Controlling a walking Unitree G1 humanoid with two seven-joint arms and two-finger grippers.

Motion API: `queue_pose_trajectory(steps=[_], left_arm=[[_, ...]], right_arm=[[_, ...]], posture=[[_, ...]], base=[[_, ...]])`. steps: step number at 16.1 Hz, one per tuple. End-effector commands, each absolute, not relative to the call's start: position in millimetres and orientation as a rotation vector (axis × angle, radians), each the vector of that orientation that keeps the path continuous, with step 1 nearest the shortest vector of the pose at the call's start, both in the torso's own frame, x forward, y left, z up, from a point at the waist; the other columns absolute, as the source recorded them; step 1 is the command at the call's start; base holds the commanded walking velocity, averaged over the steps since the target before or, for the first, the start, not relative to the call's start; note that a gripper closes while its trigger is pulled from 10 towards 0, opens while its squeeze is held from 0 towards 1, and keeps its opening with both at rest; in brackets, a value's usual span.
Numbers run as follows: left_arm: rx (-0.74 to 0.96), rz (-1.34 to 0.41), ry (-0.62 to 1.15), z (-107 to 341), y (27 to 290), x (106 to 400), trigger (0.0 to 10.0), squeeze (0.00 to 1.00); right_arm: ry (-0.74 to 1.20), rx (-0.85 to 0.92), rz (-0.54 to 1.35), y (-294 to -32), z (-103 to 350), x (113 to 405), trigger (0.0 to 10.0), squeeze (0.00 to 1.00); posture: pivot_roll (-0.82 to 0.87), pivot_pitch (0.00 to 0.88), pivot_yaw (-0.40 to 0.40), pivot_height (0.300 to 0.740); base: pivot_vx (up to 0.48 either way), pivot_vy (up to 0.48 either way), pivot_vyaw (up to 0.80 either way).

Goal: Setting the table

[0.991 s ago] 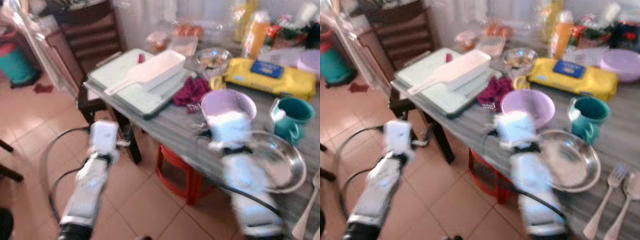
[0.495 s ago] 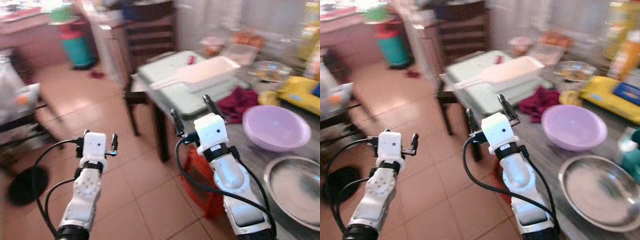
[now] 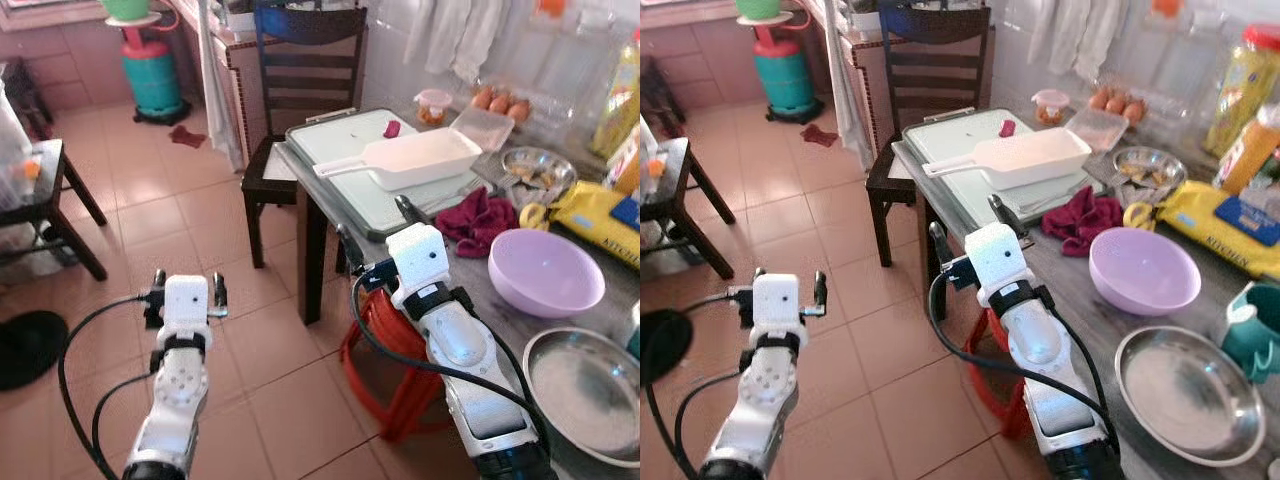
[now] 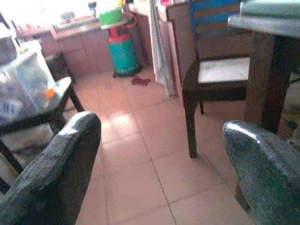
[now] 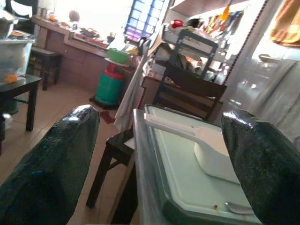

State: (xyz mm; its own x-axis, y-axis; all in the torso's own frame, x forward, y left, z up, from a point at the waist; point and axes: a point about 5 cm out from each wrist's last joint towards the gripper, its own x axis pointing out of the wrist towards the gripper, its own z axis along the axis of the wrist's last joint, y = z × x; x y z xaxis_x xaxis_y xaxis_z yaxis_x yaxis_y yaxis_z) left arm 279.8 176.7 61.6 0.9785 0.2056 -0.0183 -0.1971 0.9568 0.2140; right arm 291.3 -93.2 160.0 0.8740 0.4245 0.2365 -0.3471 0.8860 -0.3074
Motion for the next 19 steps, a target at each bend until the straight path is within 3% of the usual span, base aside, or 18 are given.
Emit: queue_pose_trajectory(steps=[1, 6, 13, 15, 19], left_arm=[[0.209, 0.208, 0.044, 59, 175, 277, 10.0, 0.0], [0.261, 0.176, 0.065, 54, 178, 283, 10.0, 0.0], [0.36, 0.142, 0.101, 51, 179, 299, 10.0, 0.0], [0.377, 0.105, 0.107, 47, 176, 302, 10.0, 0.0], [0.356, 0.191, 0.166, 32, 181, 295, 10.0, 0.0]], right_arm=[[-0.303, -0.242, 0.421, -93, 161, 294, 10.0, 0.0], [-0.267, -0.183, 0.314, -105, 152, 296, 10.0, 0.0], [-0.223, -0.195, 0.208, -124, 135, 291, 10.0, 0.0], [-0.229, -0.227, 0.179, -129, 133, 291, 10.0, 0.0], [-0.232, -0.246, 0.218, -134, 137, 298, 10.0, 0.0]], posture=[[0.02, 0.033, -0.061, 0.74], [0.0, 0.026, -0.009, 0.74], [-0.09, 0.03, 0.093, 0.74], [-0.1, 0.032, 0.091, 0.74], [-0.08, 0.011, 0.041, 0.74]], base=[[0.0, 0.0, 0.0], [0.0, 0.0, 0.0], [0.0, 0.0, 0.8], [0.0, 0.0, 0.8], [0.0, 0.0, 0.8]])
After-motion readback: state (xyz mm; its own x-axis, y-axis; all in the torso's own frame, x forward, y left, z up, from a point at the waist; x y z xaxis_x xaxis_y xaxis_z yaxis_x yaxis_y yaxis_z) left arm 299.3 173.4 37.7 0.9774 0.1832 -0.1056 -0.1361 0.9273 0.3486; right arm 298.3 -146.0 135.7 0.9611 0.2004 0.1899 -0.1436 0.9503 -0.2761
